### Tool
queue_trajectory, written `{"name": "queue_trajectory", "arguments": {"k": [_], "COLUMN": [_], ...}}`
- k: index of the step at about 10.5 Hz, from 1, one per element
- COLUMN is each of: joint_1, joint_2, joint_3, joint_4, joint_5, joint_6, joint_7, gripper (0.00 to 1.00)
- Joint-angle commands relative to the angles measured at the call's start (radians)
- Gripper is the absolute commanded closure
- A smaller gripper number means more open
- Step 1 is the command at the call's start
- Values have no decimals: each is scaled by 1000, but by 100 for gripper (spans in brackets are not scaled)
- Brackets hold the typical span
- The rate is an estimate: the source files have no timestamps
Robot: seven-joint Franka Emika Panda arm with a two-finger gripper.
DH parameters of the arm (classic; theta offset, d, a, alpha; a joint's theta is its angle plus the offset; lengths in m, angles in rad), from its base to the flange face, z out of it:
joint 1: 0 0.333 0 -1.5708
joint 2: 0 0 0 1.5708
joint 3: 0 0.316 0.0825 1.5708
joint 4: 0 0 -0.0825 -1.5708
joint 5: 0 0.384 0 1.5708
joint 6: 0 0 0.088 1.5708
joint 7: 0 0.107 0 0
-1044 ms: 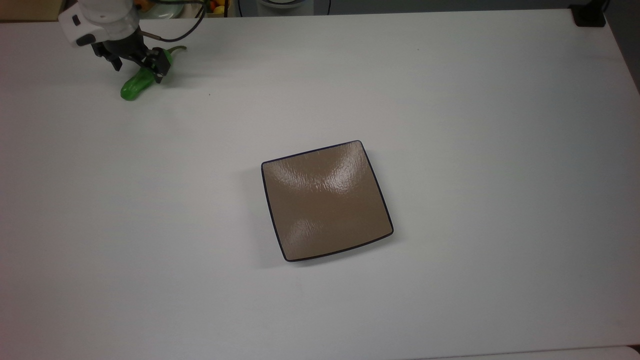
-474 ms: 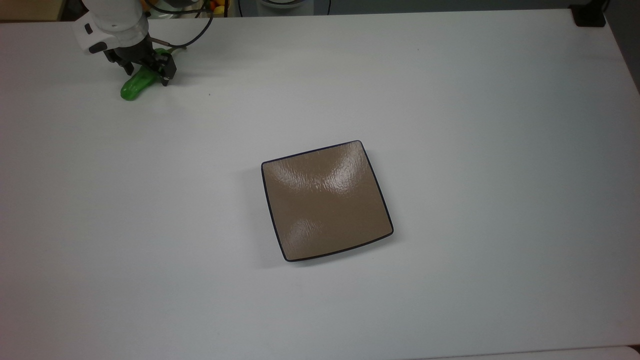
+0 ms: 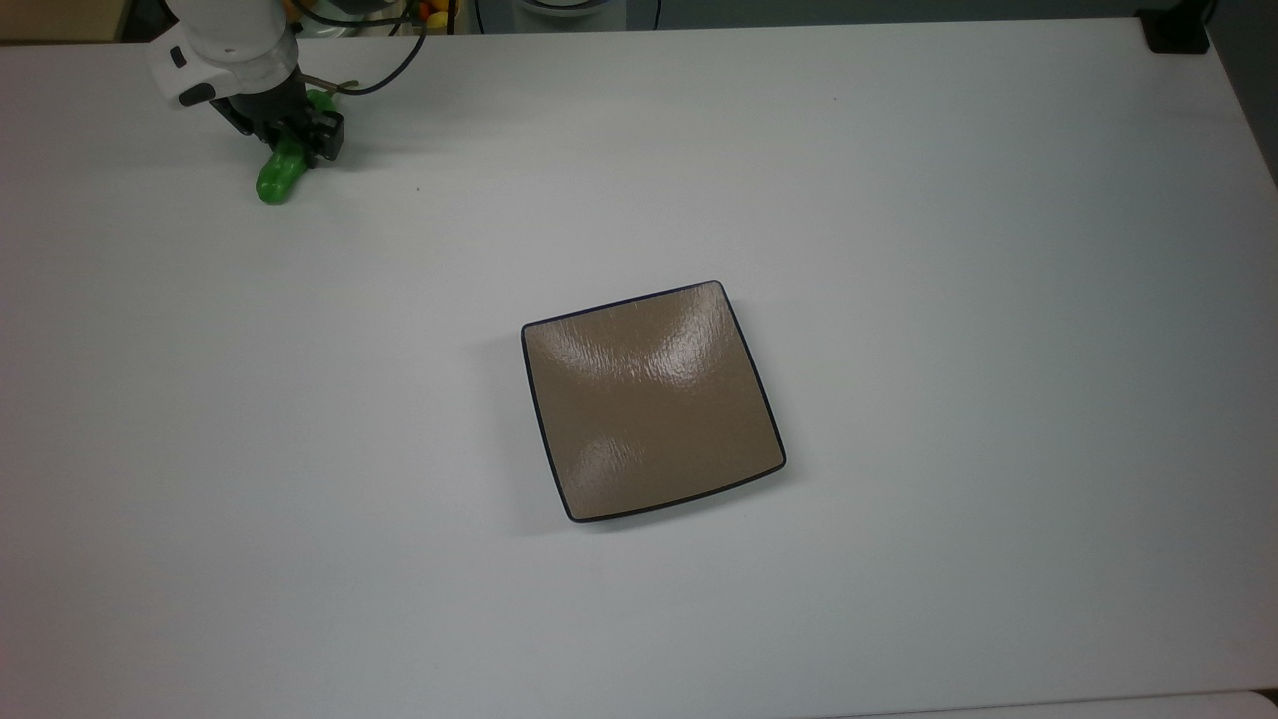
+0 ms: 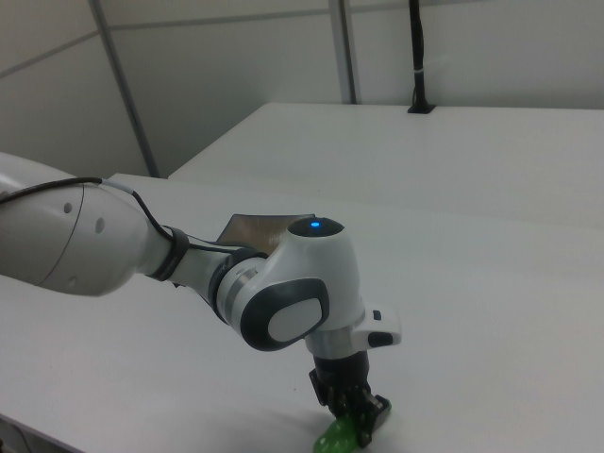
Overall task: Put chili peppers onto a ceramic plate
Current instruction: 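Lift the chili pepper and carry it toward the brown square plate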
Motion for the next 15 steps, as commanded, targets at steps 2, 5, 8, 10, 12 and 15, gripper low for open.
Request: {"name": "queue_trajectory", "arguments": {"k": [2,5,8,10,12,15], "joint_1": [14,37,64,66,75,75], "joint_2": [-30,-42,-58,-52,-48,-26], "joint_3": [-9,-2,35,93,153,256], "joint_4": [-26,29,167,299,395,472], "joint_5": [-1,2,6,13,73,163], "joint_6": [17,-60,-222,-374,-454,-454], "joint_7": [-11,-4,-2,-2,-2,7], "gripper": [100,100,100,100,100,100]}}
